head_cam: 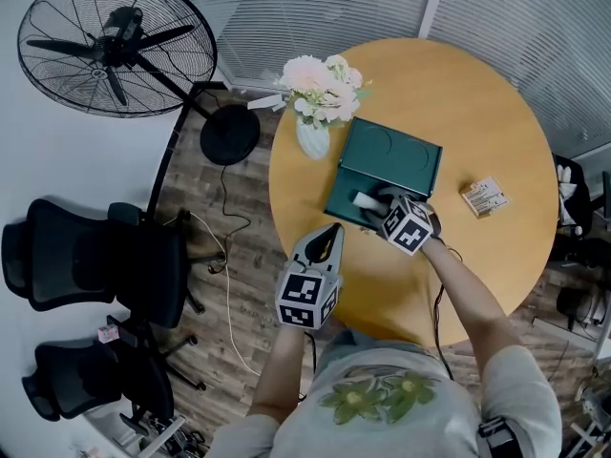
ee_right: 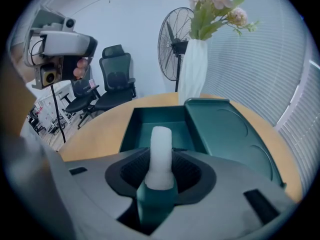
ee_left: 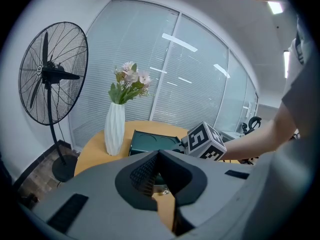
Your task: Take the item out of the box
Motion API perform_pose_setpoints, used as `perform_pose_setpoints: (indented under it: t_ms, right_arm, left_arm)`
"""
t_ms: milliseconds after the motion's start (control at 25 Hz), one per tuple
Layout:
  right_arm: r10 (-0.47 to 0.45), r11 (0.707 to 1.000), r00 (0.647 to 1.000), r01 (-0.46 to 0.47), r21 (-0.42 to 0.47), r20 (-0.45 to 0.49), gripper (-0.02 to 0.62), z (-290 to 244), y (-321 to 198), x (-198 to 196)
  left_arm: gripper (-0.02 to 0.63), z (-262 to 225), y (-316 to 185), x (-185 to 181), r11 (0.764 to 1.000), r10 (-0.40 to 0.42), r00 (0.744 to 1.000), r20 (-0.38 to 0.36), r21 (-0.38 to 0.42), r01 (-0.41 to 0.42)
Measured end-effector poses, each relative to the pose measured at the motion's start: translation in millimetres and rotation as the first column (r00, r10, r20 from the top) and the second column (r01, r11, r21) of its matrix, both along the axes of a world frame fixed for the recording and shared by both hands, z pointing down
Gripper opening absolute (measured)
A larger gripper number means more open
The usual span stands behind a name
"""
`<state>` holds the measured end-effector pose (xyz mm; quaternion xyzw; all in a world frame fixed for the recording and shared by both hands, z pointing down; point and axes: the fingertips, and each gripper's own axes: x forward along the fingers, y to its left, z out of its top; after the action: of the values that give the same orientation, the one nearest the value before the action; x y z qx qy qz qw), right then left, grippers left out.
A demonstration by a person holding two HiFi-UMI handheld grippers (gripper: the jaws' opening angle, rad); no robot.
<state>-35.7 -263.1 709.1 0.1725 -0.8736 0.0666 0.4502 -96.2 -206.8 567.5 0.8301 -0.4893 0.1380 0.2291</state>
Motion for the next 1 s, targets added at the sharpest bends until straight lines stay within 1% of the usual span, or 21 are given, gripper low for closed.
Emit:
perform_pose_setpoints:
  t_ms: [1000]
  right_arm:
    - [-0.038, 0.996, 0.998, 0.033, 0.089, 0.056, 0.143, -57.6, 19.6, -2.4]
  left_arm:
    - [0.003, -37.7, 26.8, -1.5, 0.997, -0.036, 0.999, 0.013, 0.069, 0.035]
